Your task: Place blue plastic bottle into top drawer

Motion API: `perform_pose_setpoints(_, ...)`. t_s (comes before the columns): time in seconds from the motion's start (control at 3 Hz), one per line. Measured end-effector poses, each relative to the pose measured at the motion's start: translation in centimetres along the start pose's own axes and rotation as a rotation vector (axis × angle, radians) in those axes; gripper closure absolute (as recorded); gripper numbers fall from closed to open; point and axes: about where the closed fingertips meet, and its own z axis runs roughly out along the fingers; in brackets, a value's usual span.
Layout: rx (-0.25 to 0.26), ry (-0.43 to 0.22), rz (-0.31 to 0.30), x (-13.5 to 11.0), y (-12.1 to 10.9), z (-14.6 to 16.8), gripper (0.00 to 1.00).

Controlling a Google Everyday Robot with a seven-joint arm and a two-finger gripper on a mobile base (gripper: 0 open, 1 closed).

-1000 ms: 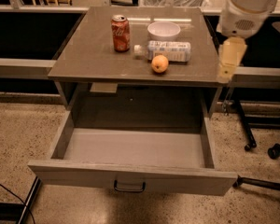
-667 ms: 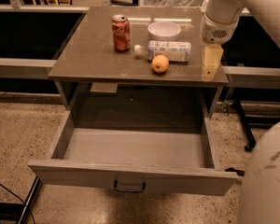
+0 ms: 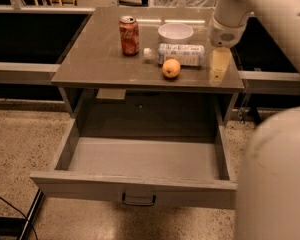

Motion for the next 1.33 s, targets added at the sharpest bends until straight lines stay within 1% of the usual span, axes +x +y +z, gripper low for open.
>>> perform_pose_setpoints(0.33, -0.007, -0.012, -0.021, -1.8, -3.0, 2.9, 0.00)
perform_pose_setpoints(0.67, -0.004, -0.025, -0.045, -3.3, -4.9, 4.6, 0.00)
perform_pose_setpoints(1.0, -0.009, -0.044, -0.054, -4.1, -6.0, 5.9, 0.18)
perform_pose_setpoints(1.33, -0.013, -0.055, -0.056, -4.5, -6.6, 6.7, 0.41)
